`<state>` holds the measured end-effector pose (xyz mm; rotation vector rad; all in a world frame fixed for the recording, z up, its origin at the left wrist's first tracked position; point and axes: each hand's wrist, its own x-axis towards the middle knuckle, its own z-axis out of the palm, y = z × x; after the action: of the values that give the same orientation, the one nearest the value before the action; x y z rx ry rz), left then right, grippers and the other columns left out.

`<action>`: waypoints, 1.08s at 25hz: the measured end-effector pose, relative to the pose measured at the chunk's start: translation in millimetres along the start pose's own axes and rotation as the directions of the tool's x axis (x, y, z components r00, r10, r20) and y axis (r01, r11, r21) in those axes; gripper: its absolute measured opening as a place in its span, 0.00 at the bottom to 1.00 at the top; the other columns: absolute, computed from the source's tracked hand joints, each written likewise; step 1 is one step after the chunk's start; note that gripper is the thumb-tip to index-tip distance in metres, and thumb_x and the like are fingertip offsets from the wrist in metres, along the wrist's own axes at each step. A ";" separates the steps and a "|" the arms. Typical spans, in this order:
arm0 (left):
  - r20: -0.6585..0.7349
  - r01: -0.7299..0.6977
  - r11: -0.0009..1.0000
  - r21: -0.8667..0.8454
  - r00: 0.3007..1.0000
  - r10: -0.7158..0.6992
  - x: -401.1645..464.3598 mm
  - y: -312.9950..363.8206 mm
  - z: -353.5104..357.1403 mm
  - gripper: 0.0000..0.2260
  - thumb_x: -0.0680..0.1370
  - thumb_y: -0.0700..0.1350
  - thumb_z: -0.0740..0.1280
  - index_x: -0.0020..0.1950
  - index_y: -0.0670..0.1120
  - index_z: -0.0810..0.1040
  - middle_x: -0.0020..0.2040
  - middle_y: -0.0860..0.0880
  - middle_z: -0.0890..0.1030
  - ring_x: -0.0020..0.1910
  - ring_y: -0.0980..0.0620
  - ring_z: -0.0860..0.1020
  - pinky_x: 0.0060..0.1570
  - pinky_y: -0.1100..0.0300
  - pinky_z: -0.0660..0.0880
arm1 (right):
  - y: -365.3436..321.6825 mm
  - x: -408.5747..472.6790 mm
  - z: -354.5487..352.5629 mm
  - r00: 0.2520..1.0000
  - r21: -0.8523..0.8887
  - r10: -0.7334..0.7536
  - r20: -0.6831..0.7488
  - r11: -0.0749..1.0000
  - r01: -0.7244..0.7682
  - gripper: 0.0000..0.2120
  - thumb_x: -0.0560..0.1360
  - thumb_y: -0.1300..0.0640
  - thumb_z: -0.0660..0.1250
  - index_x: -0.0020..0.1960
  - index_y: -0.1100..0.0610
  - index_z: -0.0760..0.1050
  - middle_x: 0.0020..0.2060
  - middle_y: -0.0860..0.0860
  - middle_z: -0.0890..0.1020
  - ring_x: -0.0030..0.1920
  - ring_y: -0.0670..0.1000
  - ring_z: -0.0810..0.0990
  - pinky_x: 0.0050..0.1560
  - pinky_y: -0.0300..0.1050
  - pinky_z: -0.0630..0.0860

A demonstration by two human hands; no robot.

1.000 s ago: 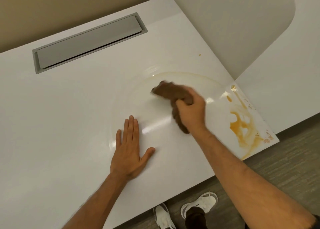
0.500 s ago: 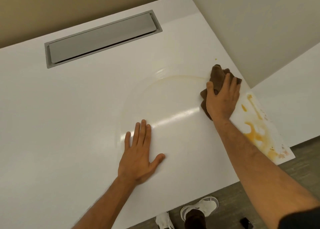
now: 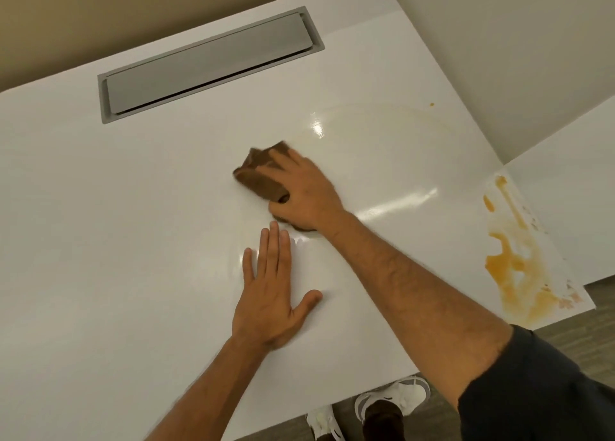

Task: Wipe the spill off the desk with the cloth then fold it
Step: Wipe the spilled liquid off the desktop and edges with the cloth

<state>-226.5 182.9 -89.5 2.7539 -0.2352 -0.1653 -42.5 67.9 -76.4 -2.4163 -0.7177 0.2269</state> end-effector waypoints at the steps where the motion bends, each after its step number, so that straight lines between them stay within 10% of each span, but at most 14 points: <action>1: -0.020 0.011 1.000 -0.001 1.000 -0.011 0.1 0.6 -0.1 0.45 0.81 0.72 0.49 0.85 0.44 0.37 0.86 0.45 0.39 0.85 0.46 0.40 0.82 0.45 0.35 | -3.3 -7.9 5.0 0.999 0.004 -0.041 0.030 0.999 0.041 0.32 0.73 0.50 0.72 0.76 0.48 0.70 0.80 0.53 0.65 0.80 0.59 0.58 0.79 0.55 0.57; 20: 0.079 -0.012 0.996 0.094 0.997 0.004 -0.2 -0.3 0.4 0.47 0.78 0.76 0.46 0.85 0.49 0.34 0.86 0.50 0.35 0.85 0.49 0.36 0.82 0.38 0.40 | 18.2 -253.7 -20.0 0.984 0.080 0.101 -0.147 0.993 -0.090 0.24 0.69 0.53 0.72 0.65 0.49 0.80 0.74 0.49 0.74 0.76 0.54 0.68 0.69 0.56 0.75; 27: 0.119 -0.030 0.989 0.144 0.993 0.013 0.6 1.0 -3.0 0.46 0.77 0.77 0.44 0.85 0.50 0.35 0.85 0.50 0.34 0.84 0.49 0.35 0.82 0.37 0.41 | -2.5 -276.9 -38.1 0.663 0.635 0.603 -0.444 0.734 -0.242 0.28 0.71 0.67 0.74 0.61 0.39 0.79 0.61 0.37 0.82 0.62 0.43 0.80 0.64 0.45 0.79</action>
<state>-225.6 182.9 -86.4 2.8881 -0.3197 -0.3179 -263.9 -100.2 -46.1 -1.8818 0.2539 -0.1883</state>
